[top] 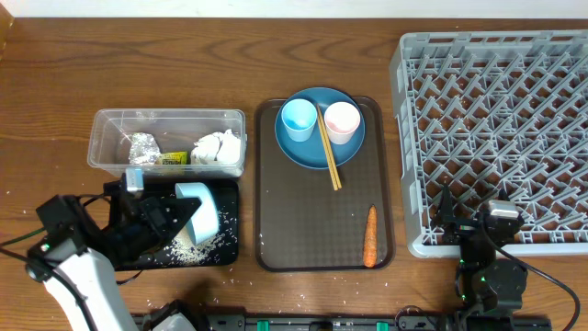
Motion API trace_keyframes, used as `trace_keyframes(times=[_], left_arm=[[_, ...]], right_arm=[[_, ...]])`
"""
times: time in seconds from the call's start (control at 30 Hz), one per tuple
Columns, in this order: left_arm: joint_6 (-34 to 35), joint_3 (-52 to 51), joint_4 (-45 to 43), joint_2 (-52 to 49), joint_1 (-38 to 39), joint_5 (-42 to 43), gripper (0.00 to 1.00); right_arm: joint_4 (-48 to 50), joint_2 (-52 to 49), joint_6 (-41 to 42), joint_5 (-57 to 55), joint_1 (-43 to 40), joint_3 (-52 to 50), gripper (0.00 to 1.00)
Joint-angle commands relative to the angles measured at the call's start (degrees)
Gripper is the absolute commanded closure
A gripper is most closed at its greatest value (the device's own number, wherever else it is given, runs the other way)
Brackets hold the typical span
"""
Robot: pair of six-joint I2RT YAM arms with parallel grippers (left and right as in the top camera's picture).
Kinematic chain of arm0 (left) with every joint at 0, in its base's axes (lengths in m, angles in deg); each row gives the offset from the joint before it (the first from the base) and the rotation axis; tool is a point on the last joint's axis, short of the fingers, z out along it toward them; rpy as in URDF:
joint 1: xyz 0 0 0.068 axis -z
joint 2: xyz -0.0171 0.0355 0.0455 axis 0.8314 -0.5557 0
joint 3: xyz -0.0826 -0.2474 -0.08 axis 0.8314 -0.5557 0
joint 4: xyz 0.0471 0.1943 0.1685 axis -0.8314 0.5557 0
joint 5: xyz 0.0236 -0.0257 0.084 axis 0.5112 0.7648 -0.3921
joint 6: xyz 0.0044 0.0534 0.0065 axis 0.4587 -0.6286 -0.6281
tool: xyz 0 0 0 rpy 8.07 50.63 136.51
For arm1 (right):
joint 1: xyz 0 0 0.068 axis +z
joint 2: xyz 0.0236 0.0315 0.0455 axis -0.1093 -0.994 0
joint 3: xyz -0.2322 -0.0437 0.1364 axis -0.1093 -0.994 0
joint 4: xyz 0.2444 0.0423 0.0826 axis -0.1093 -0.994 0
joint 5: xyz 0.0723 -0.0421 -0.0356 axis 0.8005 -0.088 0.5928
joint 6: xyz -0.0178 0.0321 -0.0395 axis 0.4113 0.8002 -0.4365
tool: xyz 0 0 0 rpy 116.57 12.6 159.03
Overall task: Sort waste into correct bins and load items into the dishwasher rack
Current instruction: 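Carry the empty bowl back and set it on the brown tray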
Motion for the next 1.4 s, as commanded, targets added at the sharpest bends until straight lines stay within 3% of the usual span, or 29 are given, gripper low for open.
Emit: trace_keyframes(times=[0.0, 0.27, 0.7, 0.97, 1.37], left_arm=[[11.0, 1.0, -3.6, 3.6, 3.8, -7.4, 0.94], [28.2, 1.0, -14.3, 9.6, 20.6, -18.7, 0.94], [44.7, 1.0, -26.8, 7.6, 54.8, -43.4, 0.94], [48.0, 1.0, -33.9, -0.5, 70.4, -52.4, 0.94], [48.0, 1.0, -45.5, -18.0, 82.0, -54.9, 0.94]], right_arm=[[-0.2, 0.0, 0.2, 0.0, -0.3, -0.1, 0.01], [-0.2, 0.0, 0.2, 0.0, -0.3, -0.1, 0.01], [-0.2, 0.0, 0.2, 0.0, -0.3, -0.1, 0.01], [-0.2, 0.0, 0.2, 0.0, -0.3, -0.1, 0.01], [-0.2, 0.0, 0.2, 0.0, -0.3, -0.1, 0.01]])
